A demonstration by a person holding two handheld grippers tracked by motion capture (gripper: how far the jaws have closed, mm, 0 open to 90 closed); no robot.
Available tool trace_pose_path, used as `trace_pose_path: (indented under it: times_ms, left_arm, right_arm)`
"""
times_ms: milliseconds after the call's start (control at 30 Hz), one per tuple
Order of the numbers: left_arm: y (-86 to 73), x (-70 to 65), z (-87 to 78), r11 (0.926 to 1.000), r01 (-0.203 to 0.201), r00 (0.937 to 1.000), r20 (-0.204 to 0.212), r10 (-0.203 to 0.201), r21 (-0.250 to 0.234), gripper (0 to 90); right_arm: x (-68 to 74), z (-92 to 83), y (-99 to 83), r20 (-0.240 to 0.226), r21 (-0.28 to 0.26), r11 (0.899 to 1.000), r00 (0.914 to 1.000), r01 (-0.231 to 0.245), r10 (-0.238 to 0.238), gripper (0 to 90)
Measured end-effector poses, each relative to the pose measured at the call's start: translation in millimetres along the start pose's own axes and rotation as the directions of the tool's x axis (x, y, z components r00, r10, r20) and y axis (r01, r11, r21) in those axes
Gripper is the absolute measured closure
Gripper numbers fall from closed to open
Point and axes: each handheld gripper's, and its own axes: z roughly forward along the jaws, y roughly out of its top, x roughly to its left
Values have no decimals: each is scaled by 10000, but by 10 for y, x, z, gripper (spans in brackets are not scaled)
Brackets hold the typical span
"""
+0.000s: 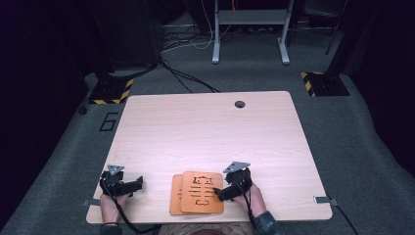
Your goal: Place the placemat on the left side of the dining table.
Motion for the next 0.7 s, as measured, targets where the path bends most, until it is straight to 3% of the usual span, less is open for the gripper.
trace_pose_path:
  times_ms: [133, 333, 700]
  left_arm:
    - [36, -96, -36, 9996, -280, 9991, 307, 279, 13, 0]
    - [66, -230, -106, 9993, -361, 9949, 935, 369, -101, 0]
    - [113, -512, -156, 9969, -760, 9762, 2021, 788, -216, 0]
  right_arm:
    - [5, -3, -1, -1, 24, 10000, 10000, -63, 63, 0]
    - [6, -2, -2, 9, 19, 10000, 10000, -75, 75, 0]
    - [5, -1, -3, 15, -10, 10000, 10000, -62, 62, 0]
